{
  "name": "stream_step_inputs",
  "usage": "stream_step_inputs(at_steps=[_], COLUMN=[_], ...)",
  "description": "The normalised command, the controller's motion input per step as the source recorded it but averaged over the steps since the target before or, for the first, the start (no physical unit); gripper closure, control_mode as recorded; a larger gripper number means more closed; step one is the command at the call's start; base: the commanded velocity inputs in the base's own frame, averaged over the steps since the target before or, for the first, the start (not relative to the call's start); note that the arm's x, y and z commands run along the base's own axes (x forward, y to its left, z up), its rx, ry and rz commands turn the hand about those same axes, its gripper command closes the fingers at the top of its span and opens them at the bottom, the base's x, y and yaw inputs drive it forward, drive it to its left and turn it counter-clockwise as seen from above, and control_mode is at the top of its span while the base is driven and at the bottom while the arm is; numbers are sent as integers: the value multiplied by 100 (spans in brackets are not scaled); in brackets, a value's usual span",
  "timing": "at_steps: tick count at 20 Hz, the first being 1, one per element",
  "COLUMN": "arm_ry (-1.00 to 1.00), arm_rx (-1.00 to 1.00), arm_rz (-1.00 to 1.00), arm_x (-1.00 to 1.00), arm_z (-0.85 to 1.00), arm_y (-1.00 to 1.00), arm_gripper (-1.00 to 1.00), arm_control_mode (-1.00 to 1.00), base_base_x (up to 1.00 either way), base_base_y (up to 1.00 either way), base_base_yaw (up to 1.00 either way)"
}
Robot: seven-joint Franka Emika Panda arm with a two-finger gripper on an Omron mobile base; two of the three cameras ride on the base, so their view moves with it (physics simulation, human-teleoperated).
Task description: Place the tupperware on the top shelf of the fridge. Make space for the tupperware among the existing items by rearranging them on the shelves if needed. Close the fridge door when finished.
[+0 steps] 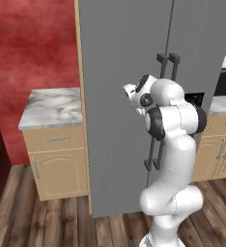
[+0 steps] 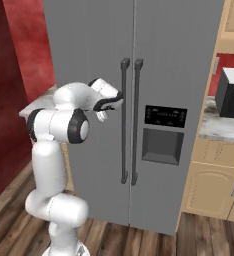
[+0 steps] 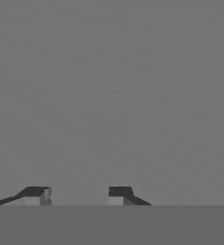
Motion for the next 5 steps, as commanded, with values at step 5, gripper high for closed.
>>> stream_step_inputs(at_steps=[5], arm_ry=[0], arm_rx=[10], arm_rz=[40], arm_x=[100], arm_z=[-12], arm_y=[-48], arm_gripper=[-100], arm_control_mode=[-100], base_base_x=[0], base_base_y=[0], base_base_yaw=[0])
